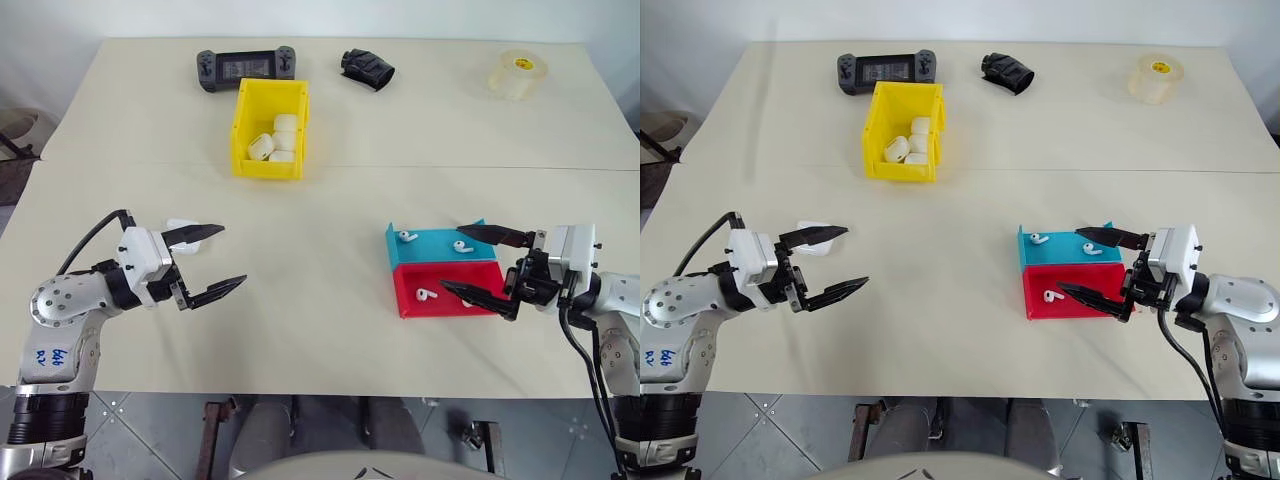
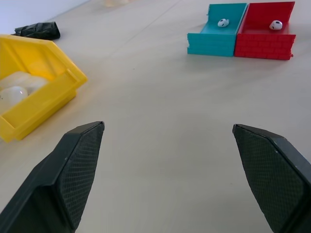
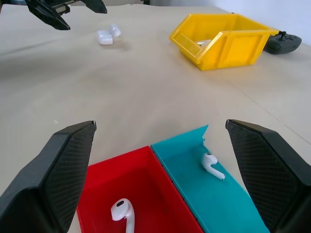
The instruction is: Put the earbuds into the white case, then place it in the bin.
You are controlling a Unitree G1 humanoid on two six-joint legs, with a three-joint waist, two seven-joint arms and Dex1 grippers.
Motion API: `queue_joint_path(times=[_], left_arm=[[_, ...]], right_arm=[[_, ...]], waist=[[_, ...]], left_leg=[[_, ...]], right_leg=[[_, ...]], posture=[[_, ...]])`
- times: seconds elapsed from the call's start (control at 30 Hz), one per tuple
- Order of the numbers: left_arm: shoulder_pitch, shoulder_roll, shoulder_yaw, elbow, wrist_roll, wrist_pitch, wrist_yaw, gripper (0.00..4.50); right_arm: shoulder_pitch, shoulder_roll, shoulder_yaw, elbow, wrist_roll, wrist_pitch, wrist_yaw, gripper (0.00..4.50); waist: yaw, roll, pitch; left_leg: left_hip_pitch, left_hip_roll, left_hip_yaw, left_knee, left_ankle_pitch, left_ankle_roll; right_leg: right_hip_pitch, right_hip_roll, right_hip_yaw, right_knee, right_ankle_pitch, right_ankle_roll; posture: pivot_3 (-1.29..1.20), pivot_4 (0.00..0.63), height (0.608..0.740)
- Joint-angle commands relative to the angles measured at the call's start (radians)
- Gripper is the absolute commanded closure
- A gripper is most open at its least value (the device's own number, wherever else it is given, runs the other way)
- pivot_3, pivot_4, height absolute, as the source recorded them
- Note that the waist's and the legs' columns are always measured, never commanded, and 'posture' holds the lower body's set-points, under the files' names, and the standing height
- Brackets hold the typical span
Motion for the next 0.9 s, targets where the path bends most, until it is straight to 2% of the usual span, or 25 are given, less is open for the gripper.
queue_joint_path(times=[0.03,0.13,0.33,0.43,0.6,0.7,0.77,0.9], left_arm=[[-0.003,-0.001,0.029,-0.008,0.016,-0.012,0.043,0.0],[0.035,-0.012,0.071,-0.042,0.009,0.007,0.109,0.0],[0.297,-0.062,0.269,-0.21,-0.012,0.094,0.272,0.0],[0.426,-0.136,0.364,-0.291,0.021,0.158,0.419,0.0],[0.577,-0.231,0.399,-0.404,0.054,0.276,0.565,0.0],[0.573,-0.237,0.381,-0.47,0.008,0.38,0.605,0.0],[0.55,-0.203,0.36,-0.518,0.005,0.474,0.626,0.0],[0.395,-0.167,0.34,-0.588,-0.059,0.751,0.757,0.0]], right_arm=[[-0.005,0.008,-0.006,-0.015,0.004,-0.024,0.011,0.02],[-0.015,0.024,0.011,-0.019,0.001,-0.028,0.015,0.02],[-0.079,0.119,0.087,-0.055,-0.021,-0.075,-0.02,0.02],[-0.122,0.176,0.126,-0.052,-0.036,-0.123,-0.023,0.02],[-0.166,0.213,0.166,-0.035,-0.038,-0.146,-0.011,0.02],[-0.18,0.204,0.175,-0.038,-0.026,-0.121,0.0,0.02],[-0.187,0.195,0.17,-0.04,-0.015,-0.101,0.004,0.02],[-0.198,0.17,0.151,-0.044,0.009,-0.058,0.005,0.02]], waist=[[0.0,0.0,0.0],[-0.003,0.0,0.0],[-0.024,0.0,0.0],[-0.023,0.0,0.0],[-0.016,-0.001,0.0],[0.003,-0.001,-0.001],[0.008,-0.002,-0.001],[0.011,-0.002,-0.001]], left_leg=[[0.0,0.0,0.0,0.0,0.0,0.0],[0.0,0.0,0.0,0.0,0.0,0.0],[0.0,0.002,0.0,-0.001,-0.001,-0.001],[0.001,0.002,0.0,0.0,-0.001,-0.001],[0.001,0.002,0.0,0.001,-0.002,-0.001],[0.001,0.002,0.0,0.001,-0.002,-0.002],[0.001,0.001,0.0,0.001,-0.003,-0.002],[0.001,0.001,0.0,0.001,-0.003,-0.002]], right_leg=[[0.0,0.0,0.0,0.0,0.0,0.0],[0.0,0.0,0.0,0.0,0.0,0.0],[0.0,0.001,-0.001,0.0,0.0,0.0],[0.0,0.001,0.0,0.0,0.0,-0.001],[0.0,0.0,0.0,0.0,0.0,-0.001],[0.0,0.0,0.0,-0.002,0.0,-0.001],[0.0,0.0,0.0,-0.003,0.0,-0.001],[0.0,0.0,0.0,-0.003,0.0,-0.001]], posture=[[0.0,0.15,0.74],[0.0,0.15,0.74],[0.0,0.15,0.74],[0.0,0.15,0.74],[0.0,0.15,0.74],[0.0,0.15,0.74],[0.0,0.15,0.74],[0.0,0.15,0.74]])
